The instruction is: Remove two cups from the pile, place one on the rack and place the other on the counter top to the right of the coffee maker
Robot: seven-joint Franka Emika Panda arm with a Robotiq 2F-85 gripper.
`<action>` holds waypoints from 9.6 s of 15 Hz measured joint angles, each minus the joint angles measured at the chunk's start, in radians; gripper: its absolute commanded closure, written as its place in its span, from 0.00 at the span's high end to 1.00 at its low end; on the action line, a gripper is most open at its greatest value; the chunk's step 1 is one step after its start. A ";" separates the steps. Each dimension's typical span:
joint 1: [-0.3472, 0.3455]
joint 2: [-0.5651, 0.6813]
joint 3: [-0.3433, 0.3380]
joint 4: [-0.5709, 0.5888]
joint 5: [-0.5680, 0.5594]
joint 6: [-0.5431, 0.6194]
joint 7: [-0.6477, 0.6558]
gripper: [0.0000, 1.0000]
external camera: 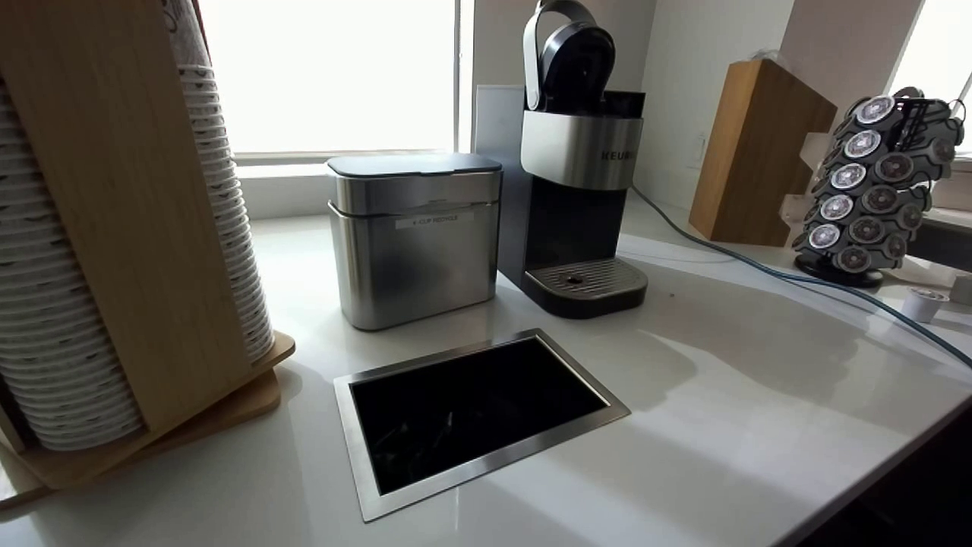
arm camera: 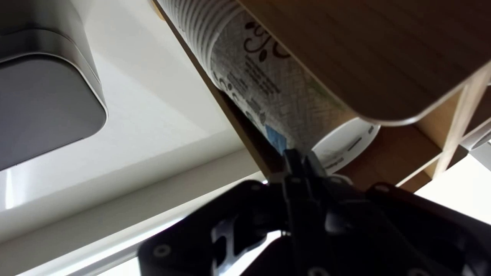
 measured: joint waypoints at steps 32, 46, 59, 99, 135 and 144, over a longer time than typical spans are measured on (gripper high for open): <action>0.031 0.070 -0.015 0.155 -0.009 0.165 -0.159 0.00; 0.033 0.043 -0.053 0.148 -0.015 0.292 -0.148 0.01; 0.064 0.048 -0.105 0.085 -0.081 0.338 -0.247 0.01; 0.015 -0.033 -0.027 -0.036 -0.036 0.049 -0.218 1.00; 0.118 0.011 -0.111 0.071 -0.142 0.019 -0.031 0.02; 0.135 0.020 -0.164 0.075 -0.178 0.218 0.020 0.02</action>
